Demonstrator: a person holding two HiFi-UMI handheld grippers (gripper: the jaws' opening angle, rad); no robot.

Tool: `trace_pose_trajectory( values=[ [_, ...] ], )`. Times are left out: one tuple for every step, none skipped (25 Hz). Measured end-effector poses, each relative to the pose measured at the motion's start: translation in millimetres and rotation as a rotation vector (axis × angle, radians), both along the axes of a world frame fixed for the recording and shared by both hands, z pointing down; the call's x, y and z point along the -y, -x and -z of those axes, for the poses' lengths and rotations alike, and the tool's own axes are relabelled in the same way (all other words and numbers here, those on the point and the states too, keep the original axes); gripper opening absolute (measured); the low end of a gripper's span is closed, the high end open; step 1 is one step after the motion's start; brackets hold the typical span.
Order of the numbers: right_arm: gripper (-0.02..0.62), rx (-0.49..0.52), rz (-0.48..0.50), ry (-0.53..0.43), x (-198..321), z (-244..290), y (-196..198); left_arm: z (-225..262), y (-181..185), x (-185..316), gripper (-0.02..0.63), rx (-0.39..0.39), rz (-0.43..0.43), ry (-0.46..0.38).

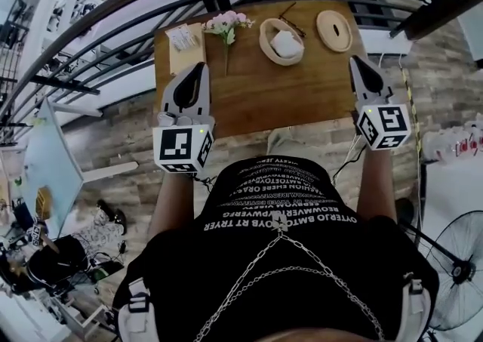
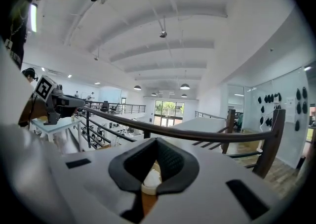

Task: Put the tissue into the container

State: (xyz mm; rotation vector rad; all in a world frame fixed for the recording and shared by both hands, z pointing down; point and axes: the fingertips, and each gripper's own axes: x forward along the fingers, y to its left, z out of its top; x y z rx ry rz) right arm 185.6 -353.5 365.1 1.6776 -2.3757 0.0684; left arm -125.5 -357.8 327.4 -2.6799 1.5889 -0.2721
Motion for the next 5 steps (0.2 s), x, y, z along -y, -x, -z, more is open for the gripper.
trace_pose_trajectory(
  values=[
    [0.014, -0.001, -0.002, 0.0, -1.5, -0.7, 1.2, -0.9, 0.2, -1.4, 0.029, 0.002, -0.005, 0.0],
    [0.014, -0.002, -0.002, -0.001, -2.4, -1.7, 2.7, -1.6, 0.7, -2.2, 0.029, 0.003, -0.008, -0.001],
    [0.014, -0.001, -0.002, -0.001, -2.8, -2.8, 4.7, -2.2, 1.2, -2.6, 0.029, 0.004, -0.011, -0.002],
    [0.014, 0.0, -0.001, -0.002, -3.1, -4.2, 6.9, -2.7, 1.8, -2.8, 0.029, 0.005, -0.013, -0.004],
    [0.015, 0.001, 0.001, -0.002, -3.3, -5.6, 9.2, -3.3, 2.3, -2.8, 0.029, 0.006, -0.016, -0.006]
  ],
)
